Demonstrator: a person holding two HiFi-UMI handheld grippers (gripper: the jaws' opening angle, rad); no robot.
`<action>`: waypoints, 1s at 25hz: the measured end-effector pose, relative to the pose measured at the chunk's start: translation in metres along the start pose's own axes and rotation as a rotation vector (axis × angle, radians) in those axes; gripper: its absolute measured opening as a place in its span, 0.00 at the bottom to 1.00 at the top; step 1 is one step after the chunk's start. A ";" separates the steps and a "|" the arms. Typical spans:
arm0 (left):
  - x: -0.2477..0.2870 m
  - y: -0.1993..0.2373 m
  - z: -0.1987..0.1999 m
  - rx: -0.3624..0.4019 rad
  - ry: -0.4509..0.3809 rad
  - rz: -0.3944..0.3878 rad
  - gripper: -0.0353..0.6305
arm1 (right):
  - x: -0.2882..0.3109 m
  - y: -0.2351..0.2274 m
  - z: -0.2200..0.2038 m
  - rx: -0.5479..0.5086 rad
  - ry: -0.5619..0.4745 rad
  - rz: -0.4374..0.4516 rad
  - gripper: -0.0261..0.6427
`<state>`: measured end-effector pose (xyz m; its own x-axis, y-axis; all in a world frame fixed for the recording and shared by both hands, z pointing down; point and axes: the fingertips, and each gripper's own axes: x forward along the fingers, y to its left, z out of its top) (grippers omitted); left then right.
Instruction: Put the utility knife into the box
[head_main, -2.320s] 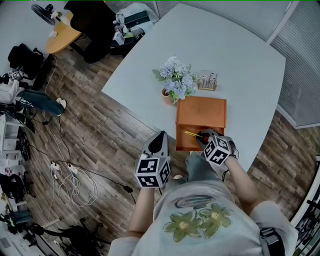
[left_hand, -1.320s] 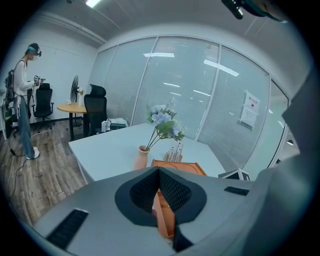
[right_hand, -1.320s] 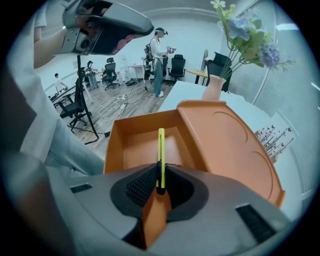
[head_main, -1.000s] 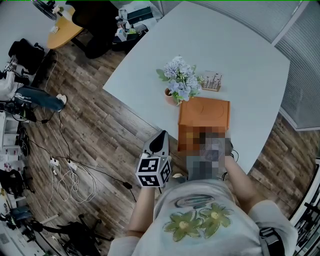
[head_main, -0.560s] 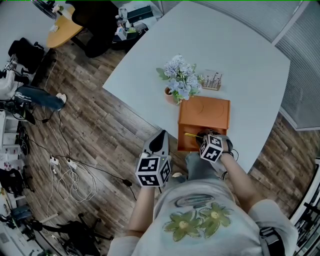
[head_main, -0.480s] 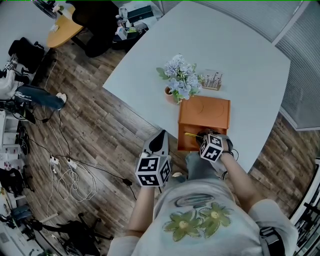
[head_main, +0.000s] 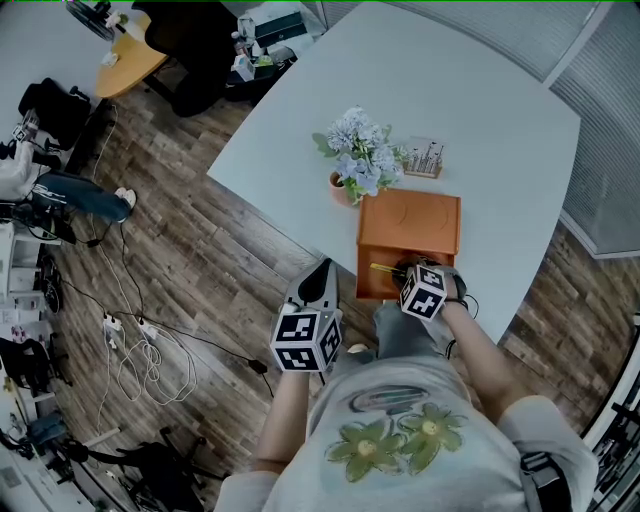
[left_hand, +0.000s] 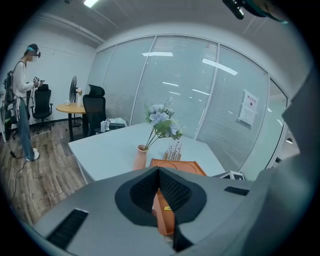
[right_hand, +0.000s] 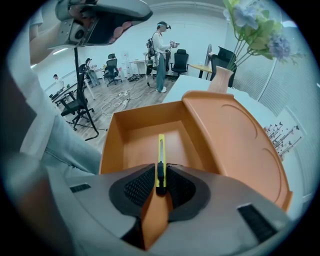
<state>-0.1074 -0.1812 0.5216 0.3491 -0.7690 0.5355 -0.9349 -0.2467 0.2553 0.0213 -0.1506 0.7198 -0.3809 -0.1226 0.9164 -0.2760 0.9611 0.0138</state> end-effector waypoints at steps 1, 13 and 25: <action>-0.001 0.000 0.001 0.002 -0.001 -0.001 0.06 | -0.001 0.000 0.001 0.002 -0.002 -0.002 0.16; -0.009 -0.012 0.010 0.024 -0.025 -0.023 0.06 | -0.046 -0.011 0.026 0.093 -0.154 -0.074 0.16; -0.016 -0.034 0.023 0.061 -0.056 -0.078 0.06 | -0.128 -0.019 0.069 0.197 -0.426 -0.178 0.15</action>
<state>-0.0829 -0.1744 0.4864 0.4185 -0.7775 0.4694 -0.9077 -0.3414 0.2438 0.0141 -0.1703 0.5743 -0.6282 -0.4103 0.6611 -0.5153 0.8560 0.0416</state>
